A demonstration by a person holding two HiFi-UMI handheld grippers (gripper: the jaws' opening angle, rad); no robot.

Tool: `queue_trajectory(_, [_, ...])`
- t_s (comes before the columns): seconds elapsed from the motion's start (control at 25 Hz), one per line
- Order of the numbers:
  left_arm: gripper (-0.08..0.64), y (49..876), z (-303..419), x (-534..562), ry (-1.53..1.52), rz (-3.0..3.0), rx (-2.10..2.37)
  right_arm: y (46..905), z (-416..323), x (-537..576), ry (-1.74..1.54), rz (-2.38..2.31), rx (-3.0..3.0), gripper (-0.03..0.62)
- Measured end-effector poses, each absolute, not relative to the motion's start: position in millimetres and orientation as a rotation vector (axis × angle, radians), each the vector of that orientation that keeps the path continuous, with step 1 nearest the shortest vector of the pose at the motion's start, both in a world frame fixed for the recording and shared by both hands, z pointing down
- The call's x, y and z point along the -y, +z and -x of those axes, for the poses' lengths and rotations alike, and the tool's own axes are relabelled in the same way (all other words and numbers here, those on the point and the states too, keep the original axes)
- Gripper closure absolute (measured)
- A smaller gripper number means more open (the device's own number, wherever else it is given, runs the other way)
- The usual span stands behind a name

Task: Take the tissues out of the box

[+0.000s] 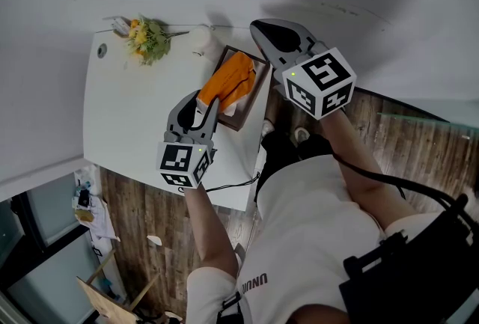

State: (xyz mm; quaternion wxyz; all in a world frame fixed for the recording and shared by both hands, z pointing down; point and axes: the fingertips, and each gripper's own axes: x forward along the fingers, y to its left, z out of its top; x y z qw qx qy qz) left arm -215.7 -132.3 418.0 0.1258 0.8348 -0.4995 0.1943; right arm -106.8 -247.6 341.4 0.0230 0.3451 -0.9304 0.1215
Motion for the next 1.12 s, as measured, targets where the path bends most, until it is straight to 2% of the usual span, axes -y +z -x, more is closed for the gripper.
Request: queue_trajectory(1.12, [0.399, 381.7, 220.4, 129.2, 0.417, -2.470, 1.545, 341.4, 108.9, 247.0, 0.367, -1.053, 2.882, 0.572])
